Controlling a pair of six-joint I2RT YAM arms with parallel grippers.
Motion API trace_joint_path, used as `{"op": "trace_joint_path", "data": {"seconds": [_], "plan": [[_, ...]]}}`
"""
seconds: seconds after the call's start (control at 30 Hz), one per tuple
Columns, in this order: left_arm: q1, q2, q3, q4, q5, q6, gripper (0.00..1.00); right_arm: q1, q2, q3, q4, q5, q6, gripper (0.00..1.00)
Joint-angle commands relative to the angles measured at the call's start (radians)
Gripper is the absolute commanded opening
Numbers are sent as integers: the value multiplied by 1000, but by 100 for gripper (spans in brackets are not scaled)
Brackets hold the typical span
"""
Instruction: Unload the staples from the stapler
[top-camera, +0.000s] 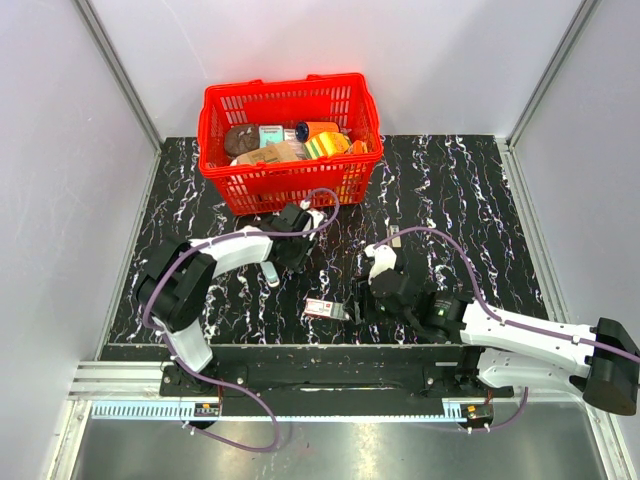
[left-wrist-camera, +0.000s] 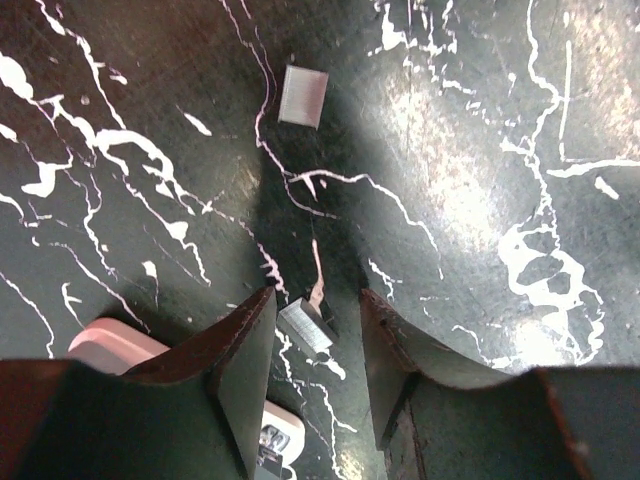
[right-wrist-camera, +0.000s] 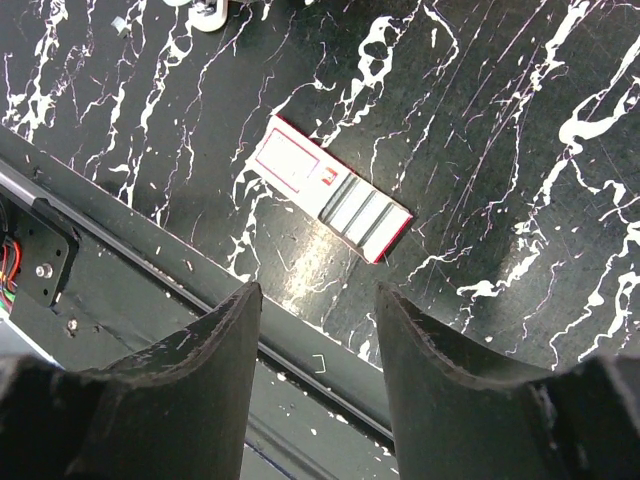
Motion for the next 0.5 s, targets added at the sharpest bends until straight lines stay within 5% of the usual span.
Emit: {"op": "trace_joint_path", "data": {"seconds": [0.0, 0.47], "plan": [[-16, -50, 4, -63, -68, 10, 45, 2, -14, 6, -7, 43, -24, 55], [-24, -35, 20, -90, -73, -19, 50, 2, -25, -8, -21, 42, -38, 54]]}}
